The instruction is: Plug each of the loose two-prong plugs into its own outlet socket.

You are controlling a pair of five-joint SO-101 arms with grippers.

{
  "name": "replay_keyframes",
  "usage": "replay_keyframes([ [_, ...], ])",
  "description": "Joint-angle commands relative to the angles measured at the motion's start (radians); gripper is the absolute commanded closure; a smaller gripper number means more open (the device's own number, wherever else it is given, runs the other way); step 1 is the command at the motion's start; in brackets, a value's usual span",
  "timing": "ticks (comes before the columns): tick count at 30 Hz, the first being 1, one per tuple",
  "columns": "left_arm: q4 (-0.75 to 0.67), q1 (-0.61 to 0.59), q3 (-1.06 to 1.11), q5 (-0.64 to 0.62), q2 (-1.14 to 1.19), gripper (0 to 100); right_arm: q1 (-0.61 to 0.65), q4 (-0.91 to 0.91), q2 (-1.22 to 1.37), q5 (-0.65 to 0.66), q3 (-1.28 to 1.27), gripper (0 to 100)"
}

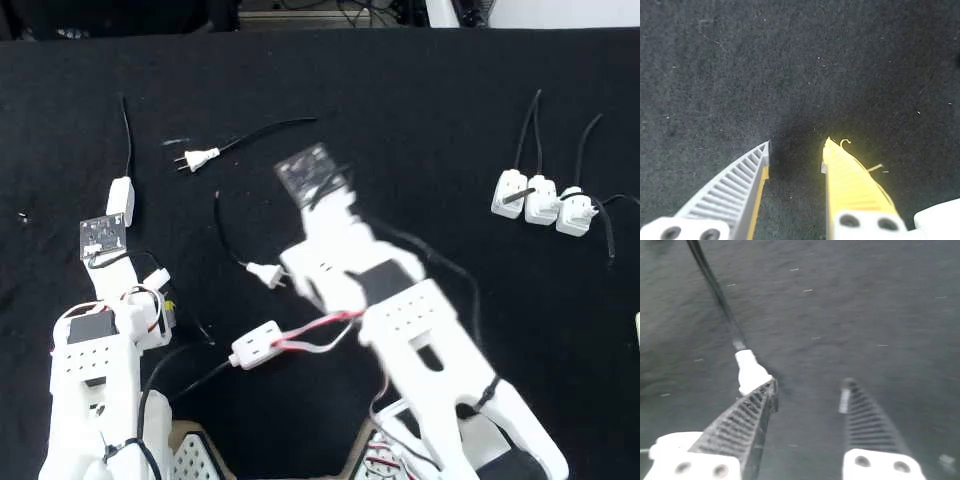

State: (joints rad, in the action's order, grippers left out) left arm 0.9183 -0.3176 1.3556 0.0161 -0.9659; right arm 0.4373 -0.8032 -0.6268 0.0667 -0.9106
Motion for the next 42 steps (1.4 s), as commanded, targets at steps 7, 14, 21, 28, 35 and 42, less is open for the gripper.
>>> replay_keyframes([
  [7, -0.011, -0.007, -0.044, -0.008, -0.017, 82, -0.028, -0.109, 0.012, 0.163, 0.064, 86.5],
  [14, -0.012, -0.007, -0.044, -0.008, -0.017, 82, 0.242, 0.118, 0.074, 0.161, -0.027, 82.6],
  [21, -0.012, -0.007, -0.044, -0.008, -0.017, 82, 0.232, -0.023, 0.455, 0.396, 0.294, 82.2],
  [28, -0.008, -0.007, -0.044, -0.008, -0.017, 82, 0.221, -0.382, 0.789, 0.575, 0.78, 82.4],
  [35, -0.006, -0.007, -0.044, -0.008, -0.017, 82, 0.16, -0.511, 1.023, 0.672, 1.006, 82.5],
  [42, -0.006, -0.007, -0.044, -0.008, -0.017, 82, 0.15, -0.509, 1.118, 0.683, 1.015, 91.4],
])
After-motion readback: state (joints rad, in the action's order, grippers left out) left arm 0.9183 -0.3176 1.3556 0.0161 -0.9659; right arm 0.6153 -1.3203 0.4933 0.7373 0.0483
